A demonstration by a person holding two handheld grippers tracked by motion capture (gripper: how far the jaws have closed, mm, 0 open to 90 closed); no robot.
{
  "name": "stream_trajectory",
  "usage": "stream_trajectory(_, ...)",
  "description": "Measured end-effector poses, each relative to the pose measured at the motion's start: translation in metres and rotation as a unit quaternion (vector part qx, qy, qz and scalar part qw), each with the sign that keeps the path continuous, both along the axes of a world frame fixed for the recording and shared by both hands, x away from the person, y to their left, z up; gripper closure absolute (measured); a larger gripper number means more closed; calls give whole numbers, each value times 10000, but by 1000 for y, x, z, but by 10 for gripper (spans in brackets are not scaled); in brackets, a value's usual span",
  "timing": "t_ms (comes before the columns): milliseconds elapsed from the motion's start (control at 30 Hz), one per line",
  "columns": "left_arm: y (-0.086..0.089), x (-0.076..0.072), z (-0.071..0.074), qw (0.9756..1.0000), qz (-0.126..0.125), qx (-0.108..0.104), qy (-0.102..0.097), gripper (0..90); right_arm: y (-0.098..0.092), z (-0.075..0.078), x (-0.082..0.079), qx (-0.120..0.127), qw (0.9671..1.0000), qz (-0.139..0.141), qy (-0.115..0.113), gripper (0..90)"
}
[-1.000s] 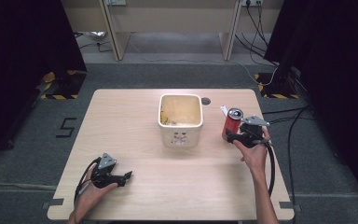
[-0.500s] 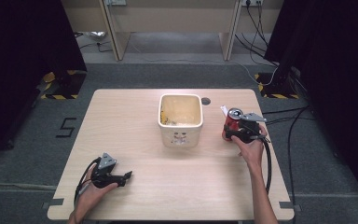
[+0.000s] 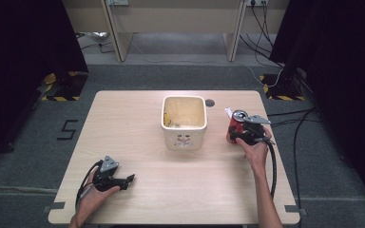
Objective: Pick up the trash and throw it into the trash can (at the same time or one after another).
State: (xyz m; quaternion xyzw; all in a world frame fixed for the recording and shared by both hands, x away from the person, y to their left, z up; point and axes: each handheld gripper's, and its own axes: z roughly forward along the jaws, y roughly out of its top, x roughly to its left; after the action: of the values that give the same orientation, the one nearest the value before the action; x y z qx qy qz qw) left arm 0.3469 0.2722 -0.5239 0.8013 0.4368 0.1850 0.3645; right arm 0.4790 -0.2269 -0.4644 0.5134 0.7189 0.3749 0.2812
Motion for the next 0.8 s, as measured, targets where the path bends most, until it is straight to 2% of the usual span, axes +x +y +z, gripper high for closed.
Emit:
stream_trajectory(300,0,0,0,10000,-1,0,0,148,3,-7,2,-56,10000,40,44,251)
stream_trajectory(333,0,0,0,10000,-1,0,0,148,3,-7,3,-73,10000,51,41,268)
stream_trajectory(367,0,0,0,10000,-1,0,0,148,3,-8,3,-78,9999,79,57,321)
stream_trajectory(433,0,0,0,10000,0,-1,-1,148,3,-9,3,-79,9999,89,63,332)
stream_trajectory(633,0,0,0,10000,0,-1,0,148,3,-5,1,-77,9999,136,26,337)
stream_trajectory(800,0,0,0,10000,-1,2,0,148,5,5,-4,29,9998,202,-48,338)
